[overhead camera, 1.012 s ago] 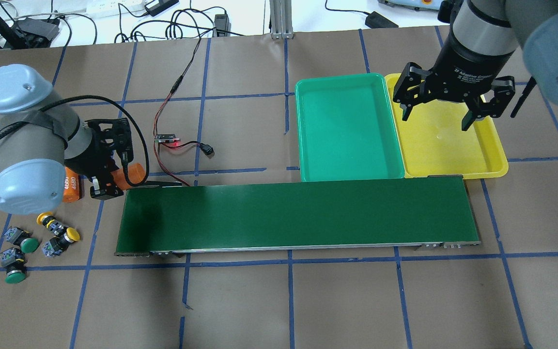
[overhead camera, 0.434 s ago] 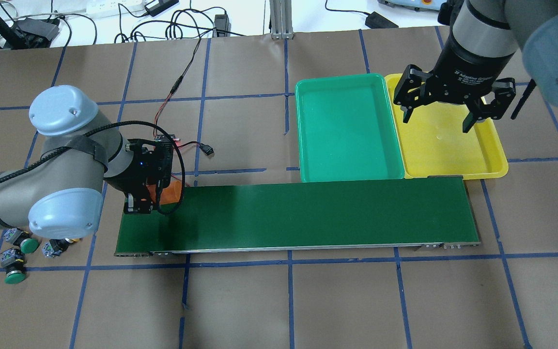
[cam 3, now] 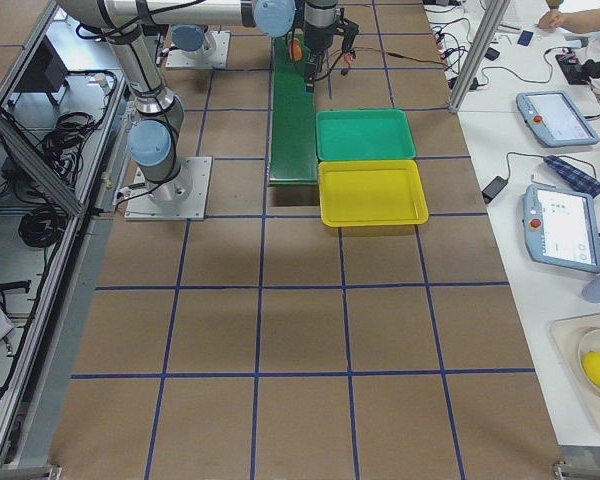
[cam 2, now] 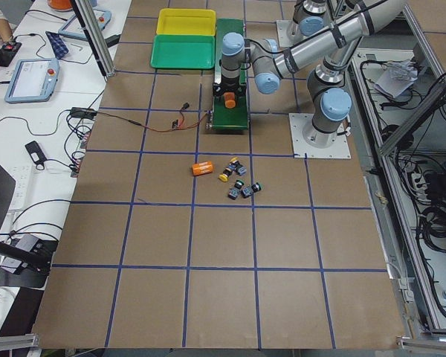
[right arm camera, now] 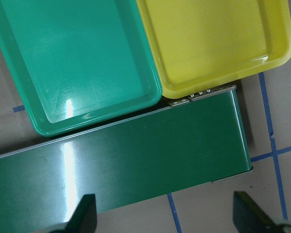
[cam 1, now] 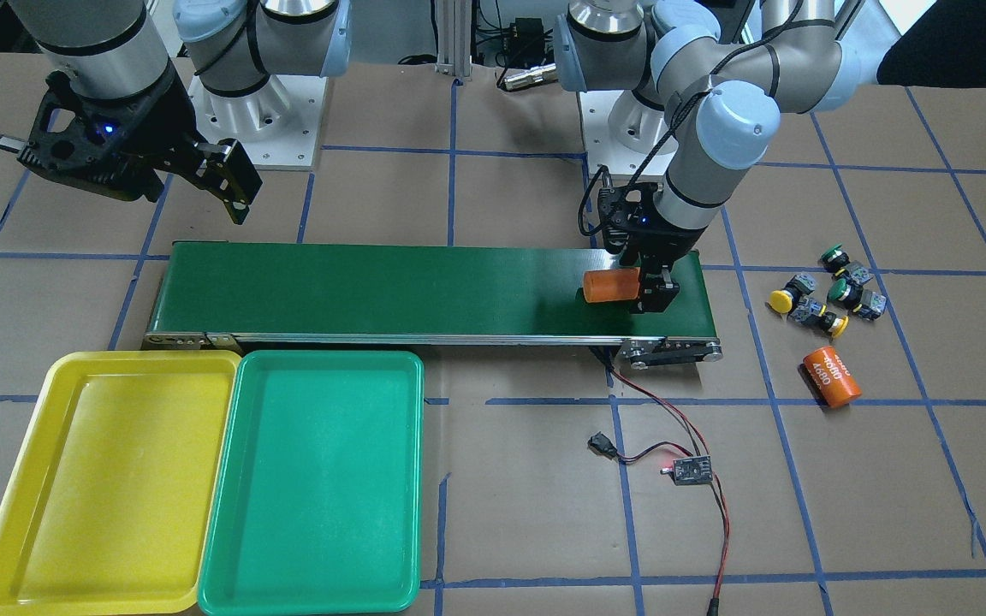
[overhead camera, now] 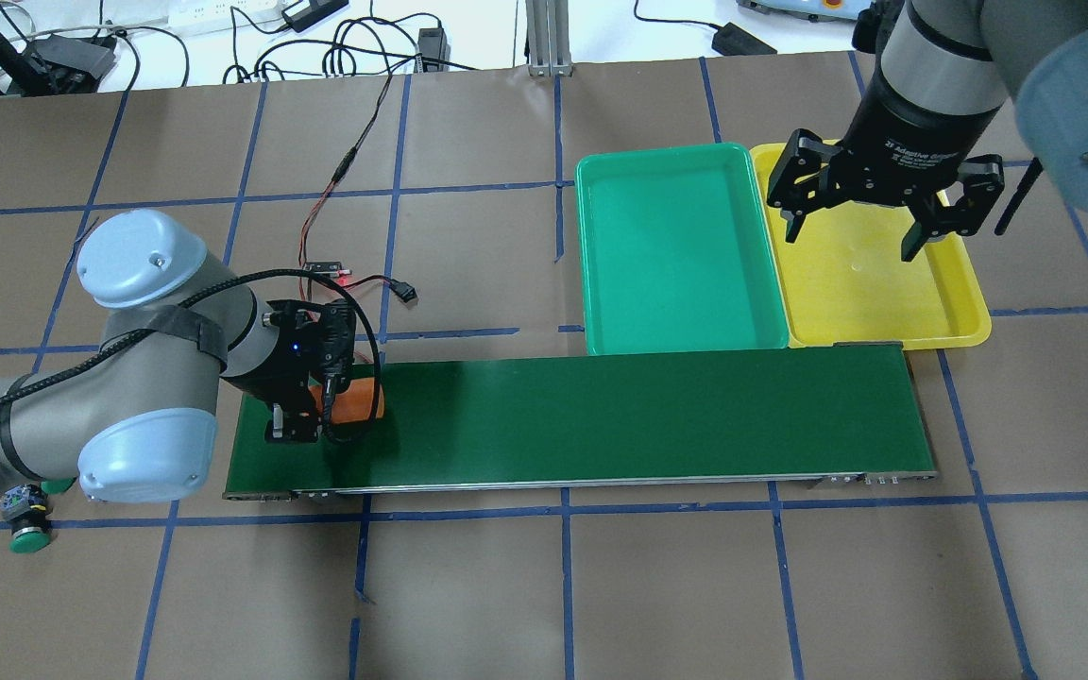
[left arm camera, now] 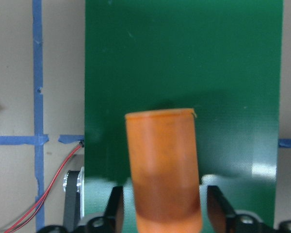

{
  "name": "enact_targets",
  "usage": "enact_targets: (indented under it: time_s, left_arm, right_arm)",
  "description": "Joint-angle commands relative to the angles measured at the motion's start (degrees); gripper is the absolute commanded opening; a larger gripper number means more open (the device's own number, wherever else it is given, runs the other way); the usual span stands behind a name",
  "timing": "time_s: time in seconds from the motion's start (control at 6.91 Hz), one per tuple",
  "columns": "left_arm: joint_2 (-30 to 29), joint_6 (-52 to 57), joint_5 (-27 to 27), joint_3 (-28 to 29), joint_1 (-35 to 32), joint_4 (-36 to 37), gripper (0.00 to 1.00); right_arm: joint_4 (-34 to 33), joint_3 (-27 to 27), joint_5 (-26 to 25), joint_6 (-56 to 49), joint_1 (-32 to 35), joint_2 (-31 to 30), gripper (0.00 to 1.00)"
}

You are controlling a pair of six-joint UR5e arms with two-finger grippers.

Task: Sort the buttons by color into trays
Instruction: 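Lower the orange cylinder onto the green belt and open the left gripper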

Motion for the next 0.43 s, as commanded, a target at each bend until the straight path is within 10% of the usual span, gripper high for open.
enact_targets:
  time_s: [0.0, 0.29]
  left_arm:
    - [1.8, -1.0, 1.2, 0.8, 0.6, 0.0, 1.00]
    - [2.2, -4.1, 1.9, 3.7, 9.7, -0.4, 1.00]
  right_arm:
    - [-0.6, 0.0, 0.4, 0.5, -0.1, 0.1, 1.00]
    - [-0.8, 0.0, 0.5, 0.3, -0.3, 0.2, 1.00]
